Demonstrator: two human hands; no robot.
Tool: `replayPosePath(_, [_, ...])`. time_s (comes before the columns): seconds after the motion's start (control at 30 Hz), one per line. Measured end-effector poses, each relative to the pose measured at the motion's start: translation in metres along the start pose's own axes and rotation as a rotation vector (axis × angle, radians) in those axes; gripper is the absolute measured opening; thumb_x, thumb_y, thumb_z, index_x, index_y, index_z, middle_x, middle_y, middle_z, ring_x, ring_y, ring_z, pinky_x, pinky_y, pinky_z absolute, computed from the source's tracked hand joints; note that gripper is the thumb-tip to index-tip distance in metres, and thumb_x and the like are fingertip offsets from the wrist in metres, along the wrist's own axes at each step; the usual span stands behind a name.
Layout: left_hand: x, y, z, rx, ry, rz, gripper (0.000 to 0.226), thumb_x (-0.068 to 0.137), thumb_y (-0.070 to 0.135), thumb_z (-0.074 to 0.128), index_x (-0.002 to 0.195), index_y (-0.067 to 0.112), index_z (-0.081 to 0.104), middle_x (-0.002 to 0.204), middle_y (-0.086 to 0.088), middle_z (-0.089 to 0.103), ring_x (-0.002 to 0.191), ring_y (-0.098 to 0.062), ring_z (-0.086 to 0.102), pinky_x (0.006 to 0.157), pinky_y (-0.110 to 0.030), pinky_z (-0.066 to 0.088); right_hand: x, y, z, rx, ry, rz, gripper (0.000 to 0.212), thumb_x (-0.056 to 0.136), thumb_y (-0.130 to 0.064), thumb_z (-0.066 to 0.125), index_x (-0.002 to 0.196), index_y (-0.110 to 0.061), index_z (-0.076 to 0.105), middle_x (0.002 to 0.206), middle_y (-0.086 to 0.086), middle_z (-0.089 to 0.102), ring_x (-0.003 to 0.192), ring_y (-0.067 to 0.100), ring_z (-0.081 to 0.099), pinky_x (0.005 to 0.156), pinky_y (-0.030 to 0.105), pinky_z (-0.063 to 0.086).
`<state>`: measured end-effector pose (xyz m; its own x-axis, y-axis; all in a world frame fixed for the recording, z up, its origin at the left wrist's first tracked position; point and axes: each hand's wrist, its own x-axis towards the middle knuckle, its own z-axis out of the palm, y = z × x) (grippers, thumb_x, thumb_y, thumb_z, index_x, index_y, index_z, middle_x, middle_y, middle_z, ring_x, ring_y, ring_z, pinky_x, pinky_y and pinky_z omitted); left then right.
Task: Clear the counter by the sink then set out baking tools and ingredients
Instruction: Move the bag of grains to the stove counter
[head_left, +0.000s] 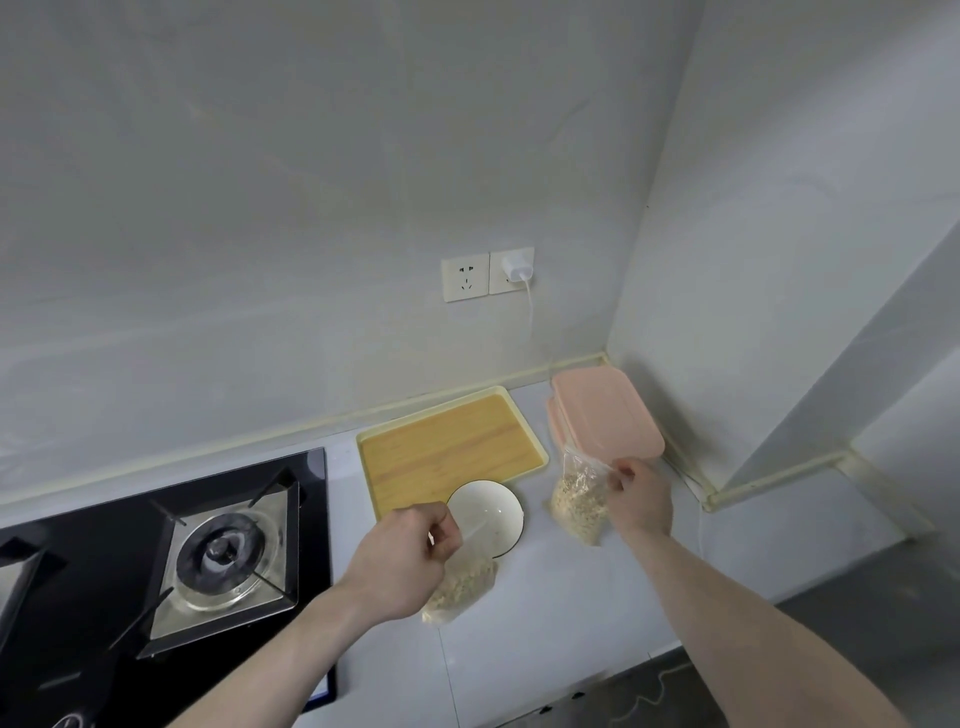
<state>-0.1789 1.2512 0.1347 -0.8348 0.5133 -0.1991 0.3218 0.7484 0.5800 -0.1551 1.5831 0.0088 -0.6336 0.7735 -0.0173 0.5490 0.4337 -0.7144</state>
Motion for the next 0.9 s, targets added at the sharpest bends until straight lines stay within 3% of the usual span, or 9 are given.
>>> replayPosePath(0.13, [0.008, 0.002, 0.005, 0.014, -0.019, 0.015, 0.015, 0.089, 0.02, 0.058, 0.079, 0.031, 0.061, 0.079, 0.02, 0.065, 0.064, -0.003, 0.057, 0.062, -0.021, 0.047, -0.019, -0.008, 0.001, 0.166, 0.182, 0.158, 0.034, 0.086, -0.01, 0.074, 0.119, -0.013, 0.068, 0.121, 0.013, 0.063, 0.117, 0.04, 0.055, 0.093, 0.045, 0.052])
replayPosePath(0.2, [0.011, 0.004, 0.008, 0.019, -0.036, 0.031, 0.014, 0.09, 0.02, 0.058, 0.081, 0.03, 0.062, 0.08, 0.02, 0.065, 0.065, -0.002, 0.057, 0.063, -0.021, 0.047, -0.048, -0.028, 0.003, 0.408, 0.312, 0.222, 0.034, 0.087, -0.008, 0.074, 0.119, -0.018, 0.066, 0.12, 0.009, 0.061, 0.115, 0.036, 0.058, 0.095, 0.049, 0.052])
replayPosePath(0.23, [0.013, 0.005, 0.009, 0.023, -0.046, 0.042, 0.014, 0.089, 0.019, 0.058, 0.081, 0.03, 0.063, 0.079, 0.02, 0.065, 0.065, -0.001, 0.057, 0.063, -0.02, 0.047, -0.065, -0.039, 0.004, 0.502, 0.303, 0.169, 0.03, 0.088, -0.007, 0.073, 0.114, -0.021, 0.067, 0.115, 0.003, 0.063, 0.108, 0.03, 0.062, 0.092, 0.046, 0.054])
replayPosePath(0.3, [0.015, 0.008, 0.011, 0.038, -0.078, 0.068, 0.015, 0.088, 0.016, 0.057, 0.081, 0.028, 0.063, 0.078, 0.021, 0.065, 0.066, 0.001, 0.057, 0.063, -0.02, 0.048, -0.099, -0.054, -0.004, 0.574, 0.069, 0.024, 0.025, 0.09, -0.004, 0.07, 0.099, -0.028, 0.071, 0.101, -0.01, 0.07, 0.093, 0.016, 0.066, 0.081, 0.03, 0.054])
replayPosePath(0.4, [0.021, 0.01, 0.013, 0.068, -0.105, 0.122, 0.013, 0.087, 0.015, 0.058, 0.082, 0.025, 0.063, 0.078, 0.023, 0.064, 0.066, 0.001, 0.056, 0.067, -0.025, 0.05, -0.132, -0.064, -0.032, 0.48, -0.413, -0.144, 0.046, 0.085, 0.007, 0.06, 0.104, -0.033, 0.072, 0.099, -0.021, 0.072, 0.094, 0.002, 0.065, 0.075, 0.019, 0.052])
replayPosePath(0.5, [0.027, 0.015, 0.019, 0.105, -0.137, 0.191, 0.013, 0.09, 0.019, 0.061, 0.08, 0.028, 0.061, 0.075, 0.023, 0.062, 0.066, 0.003, 0.054, 0.063, -0.018, 0.045, -0.143, -0.064, -0.046, 0.36, -0.579, -0.247, 0.051, 0.08, 0.005, 0.06, 0.111, -0.033, 0.072, 0.104, -0.025, 0.069, 0.101, 0.002, 0.062, 0.071, 0.016, 0.049])
replayPosePath(0.67, [0.035, 0.022, 0.03, 0.09, -0.173, 0.23, 0.025, 0.091, 0.02, 0.063, 0.073, 0.037, 0.059, 0.075, 0.025, 0.063, 0.065, 0.006, 0.057, 0.058, -0.013, 0.039, -0.144, -0.062, -0.047, 0.246, -0.467, -0.338, 0.011, 0.087, -0.02, 0.072, 0.085, -0.031, 0.074, 0.081, -0.019, 0.07, 0.085, 0.008, 0.066, 0.075, 0.013, 0.047])
replayPosePath(0.8, [0.038, 0.021, 0.032, 0.014, -0.128, 0.187, 0.016, 0.088, 0.031, 0.072, 0.076, 0.032, 0.062, 0.08, 0.019, 0.068, 0.075, 0.0, 0.062, 0.069, -0.023, 0.052, -0.141, -0.054, -0.044, 0.16, -0.412, -0.309, 0.011, 0.086, -0.03, 0.073, 0.076, -0.025, 0.07, 0.074, -0.01, 0.069, 0.076, 0.013, 0.064, 0.074, 0.029, 0.053])
replayPosePath(0.9, [0.036, 0.012, 0.026, -0.015, -0.014, 0.159, 0.015, 0.086, 0.036, 0.075, 0.083, 0.03, 0.062, 0.086, 0.02, 0.067, 0.084, 0.0, 0.061, 0.075, -0.023, 0.051, -0.136, -0.046, -0.037, 0.093, -0.326, -0.264, 0.018, 0.088, -0.032, 0.07, 0.075, -0.021, 0.064, 0.072, -0.005, 0.066, 0.072, 0.014, 0.062, 0.071, 0.036, 0.053])
